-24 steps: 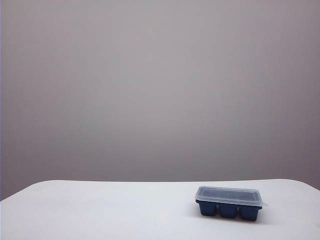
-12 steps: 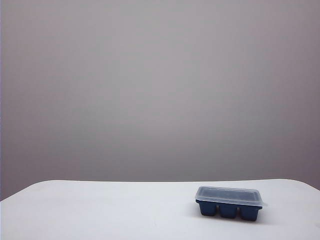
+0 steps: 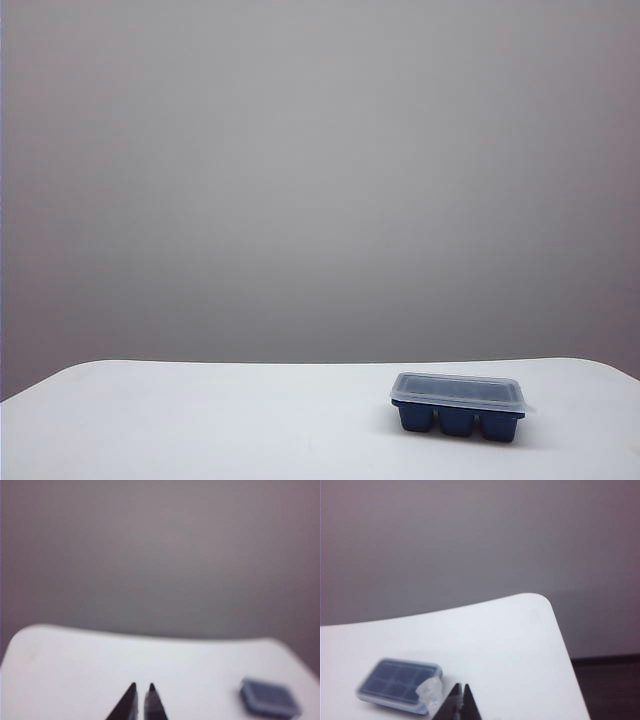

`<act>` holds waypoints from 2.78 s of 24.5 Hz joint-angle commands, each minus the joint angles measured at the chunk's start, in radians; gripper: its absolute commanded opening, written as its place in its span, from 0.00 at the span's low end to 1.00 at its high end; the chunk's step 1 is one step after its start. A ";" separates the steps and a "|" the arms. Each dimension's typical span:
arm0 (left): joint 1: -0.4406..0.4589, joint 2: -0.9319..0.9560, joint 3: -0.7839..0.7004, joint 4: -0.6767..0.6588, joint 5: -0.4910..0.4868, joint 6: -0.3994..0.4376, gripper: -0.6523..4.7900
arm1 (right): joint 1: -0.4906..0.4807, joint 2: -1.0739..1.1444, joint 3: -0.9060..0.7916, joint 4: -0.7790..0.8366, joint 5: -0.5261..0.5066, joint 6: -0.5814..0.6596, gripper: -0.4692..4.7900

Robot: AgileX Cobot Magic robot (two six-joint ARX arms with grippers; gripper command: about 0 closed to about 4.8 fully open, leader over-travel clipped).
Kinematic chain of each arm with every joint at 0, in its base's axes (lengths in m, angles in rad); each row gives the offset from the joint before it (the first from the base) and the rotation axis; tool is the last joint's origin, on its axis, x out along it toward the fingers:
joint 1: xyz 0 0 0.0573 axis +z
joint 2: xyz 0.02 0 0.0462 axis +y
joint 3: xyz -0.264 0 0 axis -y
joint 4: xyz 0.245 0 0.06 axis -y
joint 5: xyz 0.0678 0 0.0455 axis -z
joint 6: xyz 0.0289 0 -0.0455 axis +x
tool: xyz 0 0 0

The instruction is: Pick up the ice cube tray, remove its lid, and then place both the tray and the lid back on the table.

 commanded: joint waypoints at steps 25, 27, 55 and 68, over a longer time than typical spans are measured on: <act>-0.001 0.919 0.525 0.428 0.335 0.319 0.17 | -0.331 1.088 0.638 0.235 -0.496 0.034 0.08; -0.001 1.006 0.530 0.521 0.385 0.319 0.17 | -0.328 1.168 0.638 0.257 -0.539 0.034 0.08; -0.256 1.566 0.579 0.774 0.399 0.445 0.17 | -0.188 1.909 0.639 0.551 -0.840 0.150 0.31; -0.256 1.566 0.579 0.769 0.399 0.423 0.17 | -0.185 1.921 0.681 0.574 -0.806 0.172 0.31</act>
